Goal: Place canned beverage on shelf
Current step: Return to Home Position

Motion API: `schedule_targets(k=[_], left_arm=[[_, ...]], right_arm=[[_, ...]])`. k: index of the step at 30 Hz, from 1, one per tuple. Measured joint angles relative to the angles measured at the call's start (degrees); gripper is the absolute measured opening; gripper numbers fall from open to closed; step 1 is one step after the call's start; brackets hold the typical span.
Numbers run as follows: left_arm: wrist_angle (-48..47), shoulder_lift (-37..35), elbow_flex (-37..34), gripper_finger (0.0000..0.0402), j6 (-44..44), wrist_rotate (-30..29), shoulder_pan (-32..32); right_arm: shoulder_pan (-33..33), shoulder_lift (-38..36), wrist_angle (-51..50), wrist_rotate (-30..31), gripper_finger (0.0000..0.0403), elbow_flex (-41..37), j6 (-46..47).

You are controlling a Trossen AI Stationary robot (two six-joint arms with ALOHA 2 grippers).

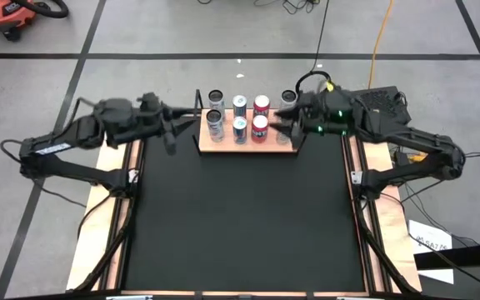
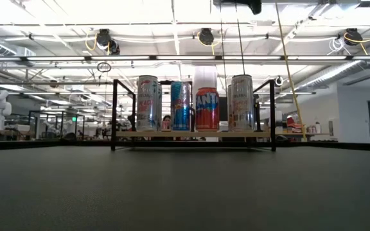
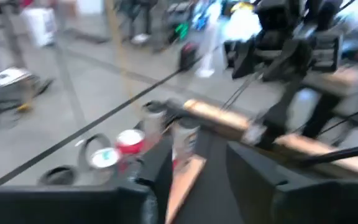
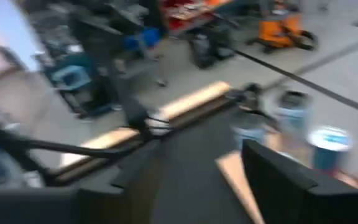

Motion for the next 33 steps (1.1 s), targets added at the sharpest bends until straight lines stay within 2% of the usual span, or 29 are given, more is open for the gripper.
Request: schedule_targets(k=[7, 12, 15, 18, 24, 28, 33], left_arm=[[19.54, -7.3, -19.28, 0.0063, -0.65, 1.22, -7.66], [25.78, -9.45, -26.23, 0.002, -1.88, 1.91, -12.3], [24.54, -12.67, -27.47, 0.0003, -0.49, -1.0, -14.51], [22.73, -17.31, -27.56, 0.0005, 1.06, -3.95, -15.34], [17.98, -25.94, -28.92, 0.0001, 1.0, -4.11, -15.4], [19.11, -29.48, -35.36, 0.0, -1.68, -4.13, -15.38], [31.15, -32.99, -44.73, 0.0, -2.16, -3.93, -15.4]], right_arm=[[15.78, 2.11, 5.47, 9.59, 0.0086, -0.02, 0.19], [22.21, 2.63, 6.08, 14.8, 0.0011, -0.02, -2.35], [24.04, 0.62, 4.34, 15.2, 0.0007, -0.04, -3.8], [24.49, -3.45, 0.85, 17.46, 0.0012, -0.04, -4.63], [24.43, -13.09, -1.44, 20.73, 0.0003, -1.66, -7.62], [24.01, -20.29, 4.83, 20.83, 0.0001, -10.25, -7.21], [23.89, -28.2, 13.67, 20.71, 0.0, -25.25, -3.05]])
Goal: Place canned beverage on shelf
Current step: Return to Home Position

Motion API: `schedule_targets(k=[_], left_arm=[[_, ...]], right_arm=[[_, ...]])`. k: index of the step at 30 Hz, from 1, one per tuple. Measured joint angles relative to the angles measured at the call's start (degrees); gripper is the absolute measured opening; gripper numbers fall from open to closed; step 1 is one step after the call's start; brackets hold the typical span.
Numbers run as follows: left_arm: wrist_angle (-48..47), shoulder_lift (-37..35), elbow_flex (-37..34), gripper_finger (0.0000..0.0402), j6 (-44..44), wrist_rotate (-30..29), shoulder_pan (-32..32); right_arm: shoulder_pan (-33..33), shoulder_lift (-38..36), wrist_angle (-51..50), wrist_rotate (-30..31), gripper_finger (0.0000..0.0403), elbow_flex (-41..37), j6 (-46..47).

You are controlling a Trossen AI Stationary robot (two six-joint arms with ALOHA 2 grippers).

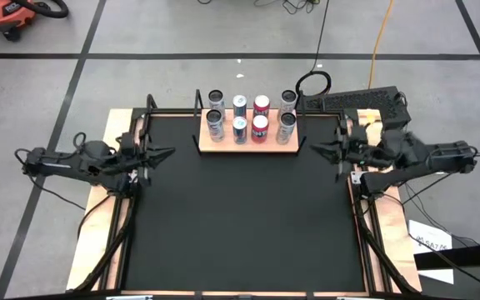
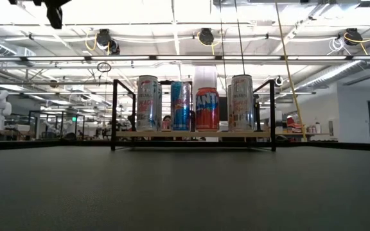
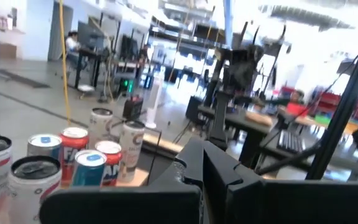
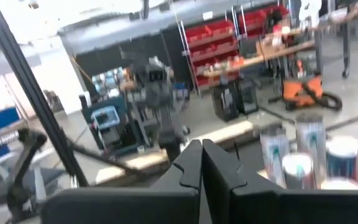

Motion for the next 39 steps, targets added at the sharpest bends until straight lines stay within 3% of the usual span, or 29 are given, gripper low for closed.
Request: schedule_targets(k=[8, 14, 21, 25, 34, 39], left_arm=[[0.54, -5.58, -7.22, 0.0, 0.42, 0.67, 0.0], [-8.09, -10.94, -7.88, 0.0, 1.17, 0.41, 0.0], [-13.27, -21.75, -7.85, 0.0, 4.06, -0.04, 0.0], [-17.65, -22.34, -7.9, 0.0, 4.1, -0.68, 0.0], [-16.44, -22.42, -12.58, 0.0, 5.83, -0.55, 0.0], [-16.35, -22.42, -13.73, 0.0, 6.48, -0.04, 0.0]], right_arm=[[-0.11, -2.66, 2.18, -0.07, 0.0, -14.24, 3.27], [-0.11, -5.25, 0.35, 0.01, 0.0, -17.38, 2.59], [-0.35, -14.74, -1.45, 1.47, 0.0, -19.04, -1.57], [-0.4, -17.98, -1.57, 1.49, 0.0, -22.97, -0.53], [-1.11, -19.03, 19.24, 1.07, 0.0, -37.99, 1.3], [-1.13, -19.85, 20.1, -0.49, 0.0, -41.77, 1.98]])
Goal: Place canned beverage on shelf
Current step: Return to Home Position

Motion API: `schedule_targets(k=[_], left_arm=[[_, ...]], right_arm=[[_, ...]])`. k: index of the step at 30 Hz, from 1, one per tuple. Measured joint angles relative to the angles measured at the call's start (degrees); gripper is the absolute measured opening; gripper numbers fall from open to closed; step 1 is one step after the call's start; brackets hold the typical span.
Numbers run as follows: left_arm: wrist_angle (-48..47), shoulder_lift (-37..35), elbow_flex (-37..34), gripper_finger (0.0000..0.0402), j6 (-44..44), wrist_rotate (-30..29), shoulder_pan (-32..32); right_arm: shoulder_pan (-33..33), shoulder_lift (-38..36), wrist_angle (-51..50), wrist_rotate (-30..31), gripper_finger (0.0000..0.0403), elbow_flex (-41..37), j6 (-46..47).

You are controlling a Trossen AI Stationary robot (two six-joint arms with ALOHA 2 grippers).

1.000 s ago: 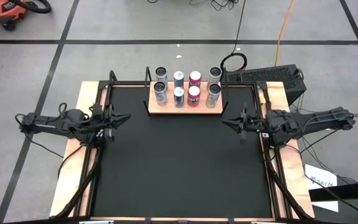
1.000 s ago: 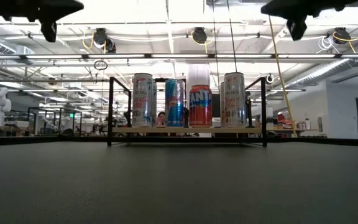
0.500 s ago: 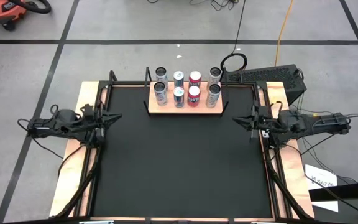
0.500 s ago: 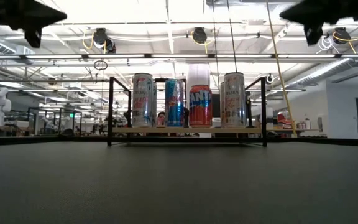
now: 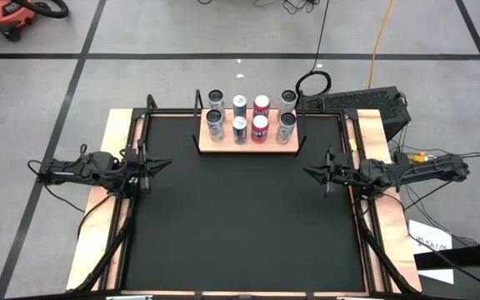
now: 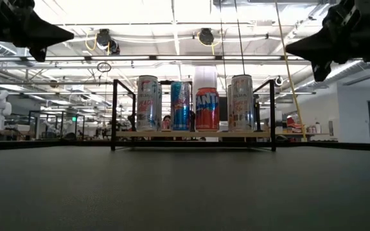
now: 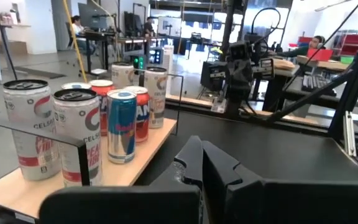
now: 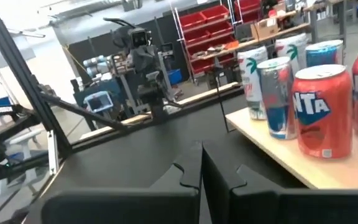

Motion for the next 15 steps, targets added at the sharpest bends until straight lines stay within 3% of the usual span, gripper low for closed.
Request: schedule_targets(k=[8, 15], left_arm=[[-0.2, -0.02, -0.04, 0.0, 1.62, 0.23, 0.0], [4.36, -0.02, -1.28, 0.0, 3.14, 0.23, 0.0]], right_arm=[[-0.01, -8.09, -3.48, 0.18, 0.0, -0.37, -6.4], [-0.01, -15.59, -12.92, 0.49, 0.0, -0.37, -5.08]])
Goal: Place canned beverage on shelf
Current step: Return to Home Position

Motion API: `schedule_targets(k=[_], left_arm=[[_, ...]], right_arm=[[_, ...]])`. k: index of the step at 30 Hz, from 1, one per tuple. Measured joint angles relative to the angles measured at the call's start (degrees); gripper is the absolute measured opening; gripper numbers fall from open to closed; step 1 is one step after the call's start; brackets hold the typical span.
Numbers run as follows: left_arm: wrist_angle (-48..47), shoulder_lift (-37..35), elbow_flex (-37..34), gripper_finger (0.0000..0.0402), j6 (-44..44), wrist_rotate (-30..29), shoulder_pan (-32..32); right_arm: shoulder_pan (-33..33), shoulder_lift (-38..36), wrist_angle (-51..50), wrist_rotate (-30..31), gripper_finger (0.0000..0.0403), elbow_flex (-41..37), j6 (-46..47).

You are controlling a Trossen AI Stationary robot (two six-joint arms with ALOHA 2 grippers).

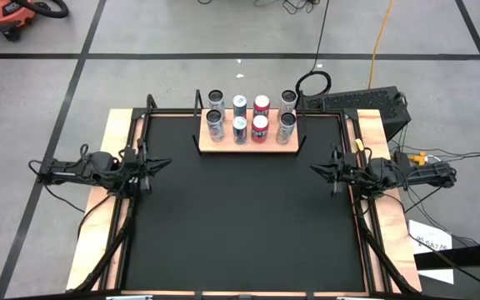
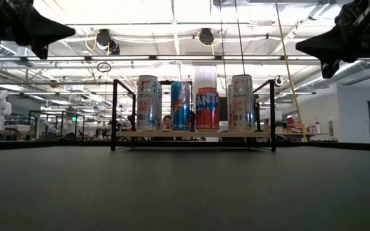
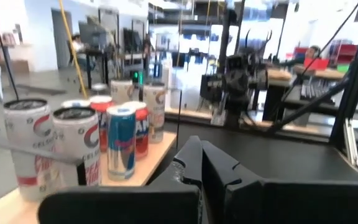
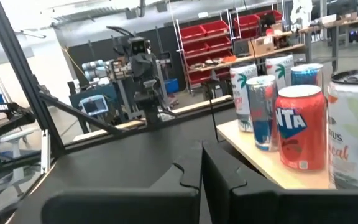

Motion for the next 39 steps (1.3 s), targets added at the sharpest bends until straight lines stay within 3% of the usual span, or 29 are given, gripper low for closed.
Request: schedule_targets(k=[7, 12, 22, 32, 39], left_arm=[[8.49, 0.0, -5.79, 0.0, -0.42, 0.01, 0.0], [9.54, -0.02, -7.53, 0.0, -1.92, 0.8, 0.0], [20.38, -0.02, -12.58, 0.0, -1.63, 6.5, 0.07], [18.42, -0.02, -12.6, 0.0, -1.22, 8.02, 0.07], [17.78, -0.02, -12.62, 0.0, -0.66, 8.2, 0.52]], right_arm=[[0.02, -1.21, -1.54, -0.14, 0.0, 0.0, 1.65], [0.02, -1.2, -2.91, -0.19, 0.0, 0.0, 1.67], [0.04, -2.26, -4.5, -0.54, 0.0, 0.0, 3.39], [0.04, -2.26, 3.14, -3.37, 0.0, -6.0, 8.78], [0.04, -2.21, 2.77, -3.16, 0.0, -6.14, 4.08]])
